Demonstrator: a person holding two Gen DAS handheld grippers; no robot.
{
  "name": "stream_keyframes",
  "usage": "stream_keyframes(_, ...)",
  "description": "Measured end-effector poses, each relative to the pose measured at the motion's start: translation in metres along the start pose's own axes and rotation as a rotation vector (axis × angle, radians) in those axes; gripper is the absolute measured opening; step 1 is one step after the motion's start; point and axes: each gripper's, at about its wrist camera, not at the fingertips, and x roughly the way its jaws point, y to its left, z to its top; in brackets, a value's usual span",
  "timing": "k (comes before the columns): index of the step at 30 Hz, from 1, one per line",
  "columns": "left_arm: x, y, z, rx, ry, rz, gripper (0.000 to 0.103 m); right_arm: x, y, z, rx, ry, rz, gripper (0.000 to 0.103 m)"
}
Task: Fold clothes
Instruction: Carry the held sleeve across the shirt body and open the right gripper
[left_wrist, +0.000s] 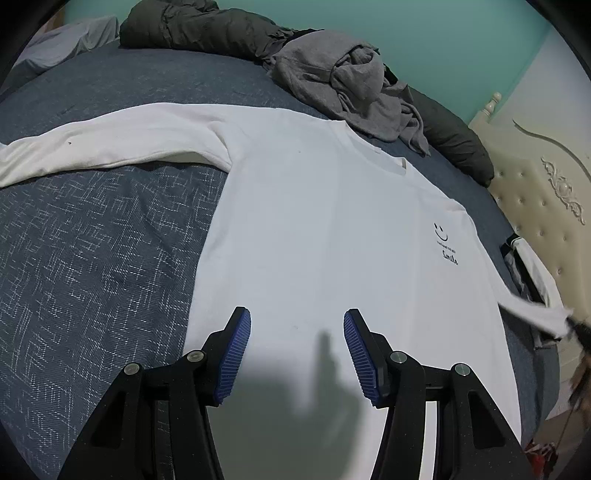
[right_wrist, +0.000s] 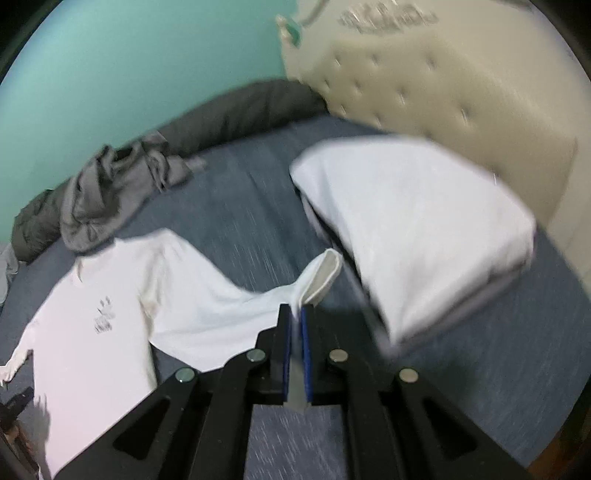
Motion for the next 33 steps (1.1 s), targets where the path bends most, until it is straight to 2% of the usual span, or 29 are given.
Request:
stream_keyframes(7, 0.003, -0.002, -0.005, 0.027, 0.015, 0.011, 0.057, -0.010, -0.003, 0.096, -0.086, -0.045, -0.059, 0.005)
stream_keyframes(16, 0.004, 0.004, -0.003, 0.025, 0.019, 0.031, 0.057, 0.027, -0.025, 0.170, -0.145, -0.025, -0.142, 0.005)
stream_keyframes(21, 0.011, 0.003, -0.001, 0.016, 0.034, 0.023, 0.057, 0.046, -0.049, 0.189, -0.120, -0.019, -0.191, 0.005)
stream_keyframes(33, 0.023, -0.012, -0.001, 0.055, 0.053, 0.037, 0.057, 0.121, -0.093, 0.172, -0.057, 0.128, -0.263, 0.005)
